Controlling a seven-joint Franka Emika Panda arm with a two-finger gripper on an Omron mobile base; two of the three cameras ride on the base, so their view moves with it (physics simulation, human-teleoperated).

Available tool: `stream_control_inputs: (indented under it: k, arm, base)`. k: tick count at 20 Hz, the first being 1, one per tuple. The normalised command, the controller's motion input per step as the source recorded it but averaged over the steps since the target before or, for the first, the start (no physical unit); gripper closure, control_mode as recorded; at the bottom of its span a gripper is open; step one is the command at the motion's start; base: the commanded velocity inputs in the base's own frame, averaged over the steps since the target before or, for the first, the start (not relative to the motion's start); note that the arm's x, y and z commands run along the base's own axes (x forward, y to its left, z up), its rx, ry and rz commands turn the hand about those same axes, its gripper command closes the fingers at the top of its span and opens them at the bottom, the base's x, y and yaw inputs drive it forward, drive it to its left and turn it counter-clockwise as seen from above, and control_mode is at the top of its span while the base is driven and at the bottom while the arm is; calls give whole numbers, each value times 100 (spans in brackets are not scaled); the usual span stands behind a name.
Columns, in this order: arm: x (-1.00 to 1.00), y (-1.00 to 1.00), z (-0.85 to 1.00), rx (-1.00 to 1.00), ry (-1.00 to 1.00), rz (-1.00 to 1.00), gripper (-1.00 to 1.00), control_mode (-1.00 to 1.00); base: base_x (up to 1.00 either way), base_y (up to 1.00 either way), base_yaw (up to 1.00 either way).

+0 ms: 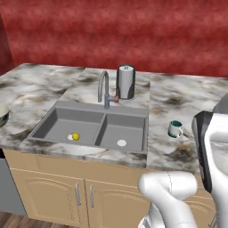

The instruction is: Clear the mugs and bowl far away from the sink.

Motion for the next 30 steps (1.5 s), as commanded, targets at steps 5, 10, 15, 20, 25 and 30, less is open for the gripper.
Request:
stream_control_inputs:
  k: [5, 10, 15, 20, 25, 30]
  arm:
    - [23, 8, -29, 4, 7, 3, -100, -100]
    - [60, 23, -44, 11, 18, 1, -100, -100]
    - [46, 5, -45, 14, 18, 4, -100, -100]
    - [39, 0, -34, 1, 6, 11, -100, -100]
    - [33, -5, -25, 0, 0, 10, -100, -100]
    - [19, -13, -43, 0, 4, 6, -100, -100]
  base:
    - [0, 0, 0]
    - [0, 0, 0]
    - [0, 0, 0]
    - [0, 0, 0]
    - [0, 0, 0]
    - [0, 0, 0]
